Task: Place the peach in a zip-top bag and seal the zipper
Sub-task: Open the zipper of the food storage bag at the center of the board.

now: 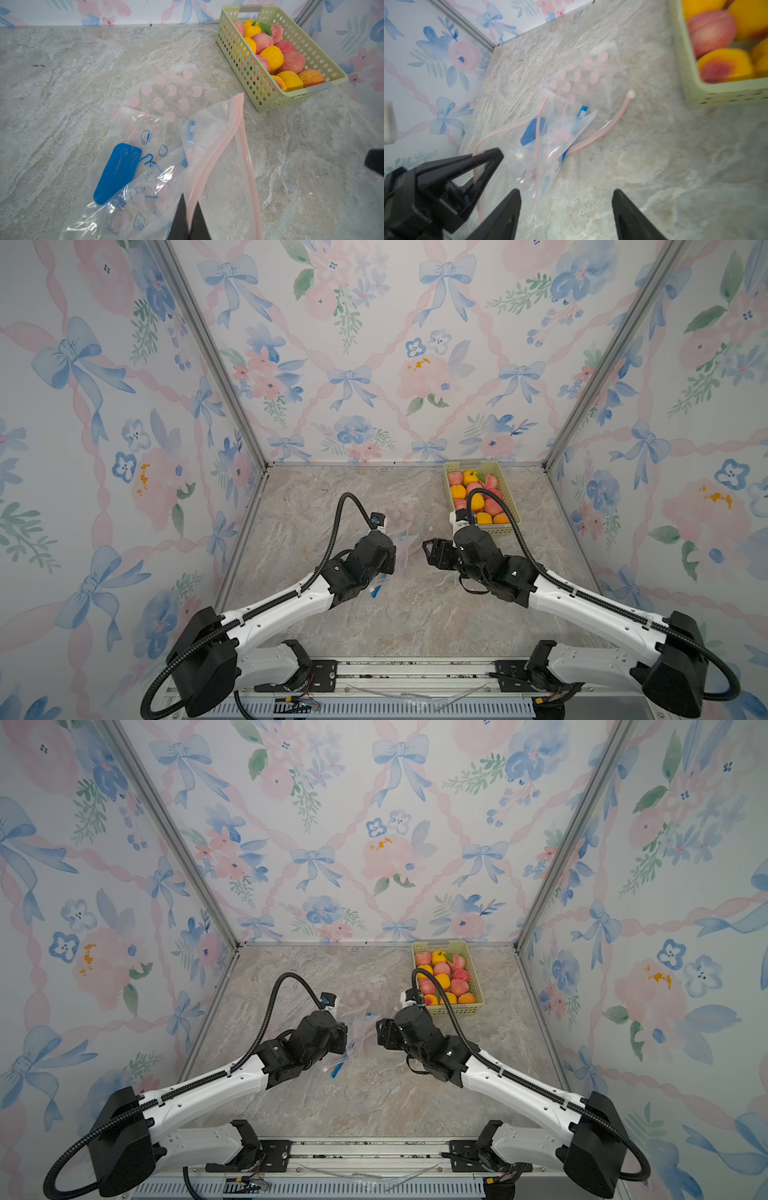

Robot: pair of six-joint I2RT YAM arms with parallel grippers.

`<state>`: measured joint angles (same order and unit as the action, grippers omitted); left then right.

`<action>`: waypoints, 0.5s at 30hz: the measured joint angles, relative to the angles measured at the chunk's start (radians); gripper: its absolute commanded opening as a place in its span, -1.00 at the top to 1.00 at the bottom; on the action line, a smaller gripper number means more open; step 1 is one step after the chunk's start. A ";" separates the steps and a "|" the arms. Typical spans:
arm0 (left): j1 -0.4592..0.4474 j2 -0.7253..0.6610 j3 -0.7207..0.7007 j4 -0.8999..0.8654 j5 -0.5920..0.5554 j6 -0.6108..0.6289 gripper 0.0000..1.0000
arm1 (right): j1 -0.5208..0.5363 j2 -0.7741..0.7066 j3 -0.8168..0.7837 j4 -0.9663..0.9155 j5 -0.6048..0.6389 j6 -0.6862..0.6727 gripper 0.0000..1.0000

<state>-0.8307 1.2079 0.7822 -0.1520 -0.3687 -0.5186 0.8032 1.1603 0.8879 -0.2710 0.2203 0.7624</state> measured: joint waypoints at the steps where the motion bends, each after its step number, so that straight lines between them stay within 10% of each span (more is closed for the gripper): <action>1: 0.000 0.000 0.000 0.000 0.000 -0.005 1.00 | -0.058 -0.016 0.000 -0.022 -0.006 -0.013 -0.23; 15: 0.013 -0.065 0.000 0.069 -0.057 -0.062 1.00 | -0.497 0.330 0.306 -0.261 -0.100 -0.270 -0.10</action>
<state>-0.8173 1.1431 0.7826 -0.0826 -0.4259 -0.5808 0.3061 1.4899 1.1938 -0.5323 0.1200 0.4923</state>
